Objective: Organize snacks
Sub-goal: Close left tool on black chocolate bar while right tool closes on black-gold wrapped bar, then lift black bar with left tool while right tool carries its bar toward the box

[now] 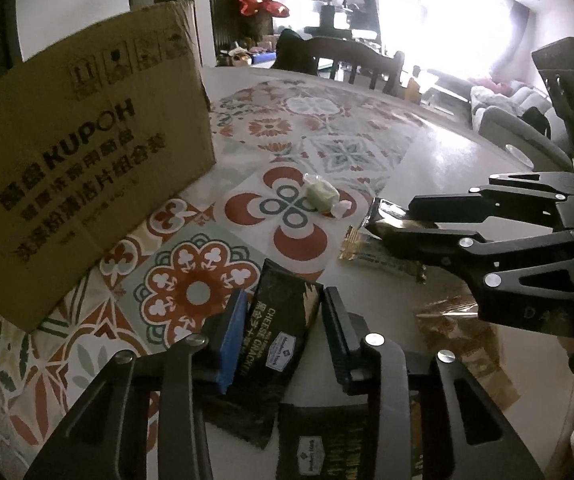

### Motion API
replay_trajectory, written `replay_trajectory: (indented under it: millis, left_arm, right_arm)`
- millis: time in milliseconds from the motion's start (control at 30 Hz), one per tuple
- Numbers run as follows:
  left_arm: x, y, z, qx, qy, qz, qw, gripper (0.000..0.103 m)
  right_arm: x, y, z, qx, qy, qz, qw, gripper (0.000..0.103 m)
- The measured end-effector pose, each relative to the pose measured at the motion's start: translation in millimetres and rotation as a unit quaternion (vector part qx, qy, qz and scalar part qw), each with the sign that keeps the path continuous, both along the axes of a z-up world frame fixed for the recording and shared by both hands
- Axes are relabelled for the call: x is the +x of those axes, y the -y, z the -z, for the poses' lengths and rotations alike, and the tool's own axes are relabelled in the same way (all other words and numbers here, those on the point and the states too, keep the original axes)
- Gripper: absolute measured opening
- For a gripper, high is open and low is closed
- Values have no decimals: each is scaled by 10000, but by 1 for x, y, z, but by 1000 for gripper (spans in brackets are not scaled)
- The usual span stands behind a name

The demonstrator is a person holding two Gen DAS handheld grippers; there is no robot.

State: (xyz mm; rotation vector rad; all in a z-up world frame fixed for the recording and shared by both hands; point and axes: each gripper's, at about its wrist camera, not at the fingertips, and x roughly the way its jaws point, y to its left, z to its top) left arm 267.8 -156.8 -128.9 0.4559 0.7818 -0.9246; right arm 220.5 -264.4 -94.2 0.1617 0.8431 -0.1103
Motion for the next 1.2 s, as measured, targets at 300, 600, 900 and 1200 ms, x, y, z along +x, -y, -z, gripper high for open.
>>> replay_trajectory:
  millis: [300, 600, 900, 1200]
  left_arm:
    - [-4, -5, -20, -288, 279, -331, 9986, 35]
    - [-9, -13, -40, -571, 382, -708, 9951, 32]
    - [-20, -25, -65, -1003, 538, -1102, 9874, 31]
    - [-28, -36, -88, -1194, 765, -1374, 9803, 31]
  right_arm:
    - [-3, 3, -11, -4, 216, 6, 9998, 34]
    - [-7, 2, -27, -18, 491, -48, 9988, 34]
    - [-14, -2, -50, -12, 848, -154, 9963, 34]
    - [-17, -8, -73, -50, 1213, -241, 9923, 34]
